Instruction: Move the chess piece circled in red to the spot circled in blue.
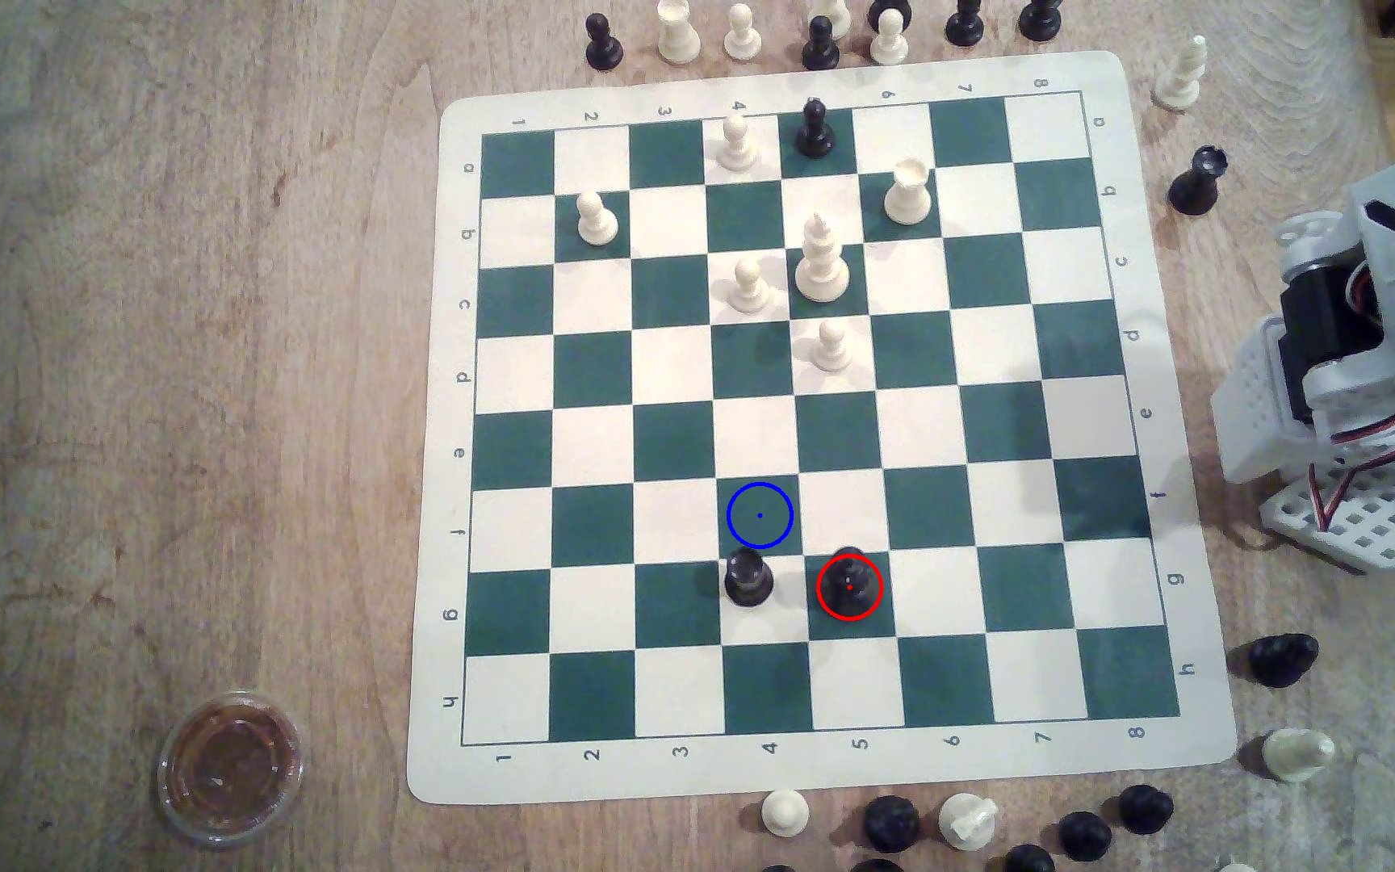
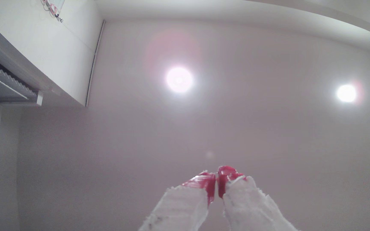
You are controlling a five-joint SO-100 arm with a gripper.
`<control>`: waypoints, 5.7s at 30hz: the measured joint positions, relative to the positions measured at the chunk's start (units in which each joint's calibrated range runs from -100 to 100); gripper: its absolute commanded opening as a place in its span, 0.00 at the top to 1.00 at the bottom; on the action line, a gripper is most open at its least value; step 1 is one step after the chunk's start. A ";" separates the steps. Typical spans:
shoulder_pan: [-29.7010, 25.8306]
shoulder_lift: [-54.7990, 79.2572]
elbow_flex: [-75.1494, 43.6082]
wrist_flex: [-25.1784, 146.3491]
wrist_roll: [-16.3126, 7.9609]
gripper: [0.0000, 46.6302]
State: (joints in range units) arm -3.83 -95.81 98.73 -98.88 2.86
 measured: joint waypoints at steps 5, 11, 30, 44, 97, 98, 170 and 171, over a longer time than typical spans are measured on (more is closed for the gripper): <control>0.00 0.00 0.00 4.22 0.24 1.00; 0.00 0.00 -3.80 30.60 0.10 1.00; 6.05 0.50 -28.83 121.27 -0.39 1.00; -5.01 15.00 -36.60 160.80 -5.96 0.99; -11.58 80.52 -67.78 160.08 -18.90 0.65; -11.73 80.60 -67.78 159.76 -18.90 0.65; -4.57 80.18 -76.82 159.76 -15.58 0.99; -4.57 81.44 -77.90 159.76 -15.58 0.99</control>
State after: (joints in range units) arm -8.41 -14.37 20.83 60.88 -12.72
